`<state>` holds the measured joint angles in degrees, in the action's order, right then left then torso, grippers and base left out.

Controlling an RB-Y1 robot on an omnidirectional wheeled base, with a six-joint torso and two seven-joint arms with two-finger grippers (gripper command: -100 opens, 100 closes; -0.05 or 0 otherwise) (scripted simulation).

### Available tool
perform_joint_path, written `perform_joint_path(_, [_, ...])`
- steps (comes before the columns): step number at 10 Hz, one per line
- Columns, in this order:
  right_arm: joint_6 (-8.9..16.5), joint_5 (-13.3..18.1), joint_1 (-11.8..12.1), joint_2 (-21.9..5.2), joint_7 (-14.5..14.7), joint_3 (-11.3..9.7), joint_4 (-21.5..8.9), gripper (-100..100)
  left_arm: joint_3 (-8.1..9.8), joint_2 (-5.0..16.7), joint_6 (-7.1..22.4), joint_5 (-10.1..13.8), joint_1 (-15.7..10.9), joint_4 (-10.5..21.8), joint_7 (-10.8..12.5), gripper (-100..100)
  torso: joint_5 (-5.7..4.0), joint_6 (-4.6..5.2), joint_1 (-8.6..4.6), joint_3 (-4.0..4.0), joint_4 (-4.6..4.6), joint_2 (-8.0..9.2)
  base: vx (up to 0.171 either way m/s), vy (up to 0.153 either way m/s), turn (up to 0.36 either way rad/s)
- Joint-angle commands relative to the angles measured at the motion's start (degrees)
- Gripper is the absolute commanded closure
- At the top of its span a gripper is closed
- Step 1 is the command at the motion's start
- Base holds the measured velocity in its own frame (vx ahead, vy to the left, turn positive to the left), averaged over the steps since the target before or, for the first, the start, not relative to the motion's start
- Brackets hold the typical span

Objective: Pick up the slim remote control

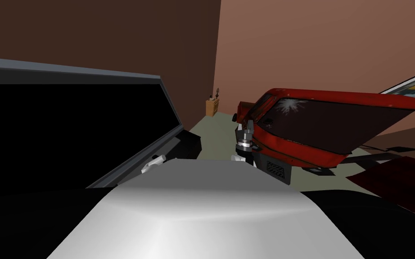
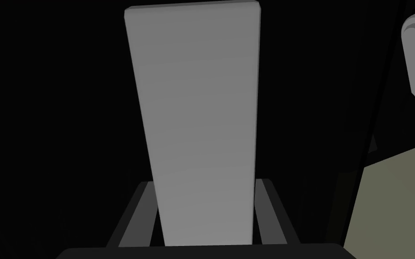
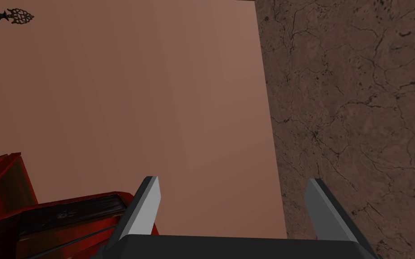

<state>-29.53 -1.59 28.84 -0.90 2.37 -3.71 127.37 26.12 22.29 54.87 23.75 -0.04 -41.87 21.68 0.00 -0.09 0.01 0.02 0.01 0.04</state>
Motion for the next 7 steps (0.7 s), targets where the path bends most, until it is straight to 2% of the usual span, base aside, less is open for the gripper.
perform_joint_path(1, [0.00,0.00,0.00,0.00,0.00,0.00,0.00,0,0.00,0.00,0.00,0.00,0.00,0.00,0.00,0,0.00,0.00,0.00,0.00,0.00,0.00,0.000,0.000,0.000])
perform_joint_path(2, [0.00,0.00,0.00,0.00,0.00,0.00,0.00,0,0.01,0.77,1.84,0.27,-0.13,-1.33,-0.30,100,0.00,0.00,0.00,0.00,0.00,0.00,0.024,-0.019,0.085])
perform_joint_path(5, [0.00,0.00,0.01,0.00,0.00,0.00,0.00,0,0.00,1.80,4.80,0.59,-0.05,-3.91,-0.65,100,-0.05,-0.03,-0.12,-0.04,-0.01,-0.08,0.026,-0.027,0.086])
perform_joint_path(6, [0.00,0.00,0.00,0.00,0.00,0.00,0.00,0,0.05,1.73,3.65,0.64,-0.33,-2.55,-0.81,100,-0.06,-0.02,-0.12,-0.05,-0.01,-0.09,0.012,-0.011,0.019])
perform_joint_path(7, [0.00,0.00,0.00,0.00,0.00,0.00,0.00,0,0.07,1.82,3.80,0.67,-0.39,-2.56,-0.87,0,-0.02,0.00,-0.08,-0.03,-0.01,-0.05,0.000,0.000,0.000])
